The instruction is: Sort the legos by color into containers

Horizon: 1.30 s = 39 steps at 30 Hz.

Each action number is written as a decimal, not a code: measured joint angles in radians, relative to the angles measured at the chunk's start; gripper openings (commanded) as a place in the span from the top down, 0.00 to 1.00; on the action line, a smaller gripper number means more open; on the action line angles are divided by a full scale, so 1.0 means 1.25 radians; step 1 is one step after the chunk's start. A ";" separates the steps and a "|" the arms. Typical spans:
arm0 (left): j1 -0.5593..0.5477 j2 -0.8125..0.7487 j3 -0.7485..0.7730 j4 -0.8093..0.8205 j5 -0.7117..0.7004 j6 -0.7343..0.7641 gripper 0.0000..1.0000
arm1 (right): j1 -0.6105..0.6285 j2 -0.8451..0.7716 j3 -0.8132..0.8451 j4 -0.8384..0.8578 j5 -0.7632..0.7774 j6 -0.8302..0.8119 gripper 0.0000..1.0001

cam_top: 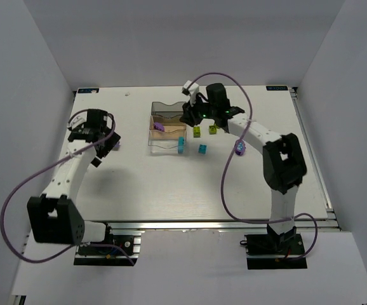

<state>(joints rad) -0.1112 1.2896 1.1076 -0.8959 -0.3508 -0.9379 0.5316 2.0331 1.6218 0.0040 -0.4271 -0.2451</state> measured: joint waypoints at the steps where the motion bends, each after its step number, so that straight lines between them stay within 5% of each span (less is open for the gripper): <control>1: 0.024 0.035 0.023 -0.006 0.005 -0.011 0.02 | -0.005 -0.040 -0.031 -0.006 -0.026 -0.013 0.80; 2: 0.047 0.077 0.054 -0.019 0.010 -0.027 0.02 | -0.010 -0.081 -0.061 -0.007 -0.049 -0.022 0.96; 3: 0.062 0.117 0.081 -0.029 0.015 -0.043 0.02 | -0.014 -0.125 -0.093 -0.005 -0.069 -0.029 0.97; 8: 0.086 0.331 0.224 -0.070 0.042 -0.131 0.10 | -0.027 -0.314 -0.227 -0.002 -0.135 -0.050 0.67; 11: 0.086 0.437 0.281 -0.085 0.079 -0.201 0.16 | -0.027 -0.378 -0.344 -0.044 -0.167 -0.063 0.63; 14: 0.086 0.563 0.460 -0.092 0.083 -0.224 0.18 | -0.034 -0.418 -0.430 -0.060 -0.184 -0.060 0.62; 20: 0.112 0.669 0.486 -0.122 0.082 -0.232 0.20 | -0.057 -0.422 -0.442 -0.067 -0.206 -0.042 0.62; 26: 0.121 0.668 0.482 -0.124 0.076 -0.228 0.42 | -0.069 -0.423 -0.446 -0.067 -0.206 -0.037 0.62; 33: 0.124 0.671 0.491 -0.125 0.074 -0.213 0.85 | -0.071 -0.432 -0.446 -0.067 -0.207 -0.037 0.62; 39: 0.121 0.639 0.452 -0.077 0.119 -0.162 1.00 | -0.071 -0.438 -0.446 -0.070 -0.219 -0.034 0.48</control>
<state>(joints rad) 0.0399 2.0880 1.6730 -0.9916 -0.2024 -1.1404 0.4423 1.4857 1.0637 -0.0830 -0.7006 -0.2878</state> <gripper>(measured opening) 0.448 0.466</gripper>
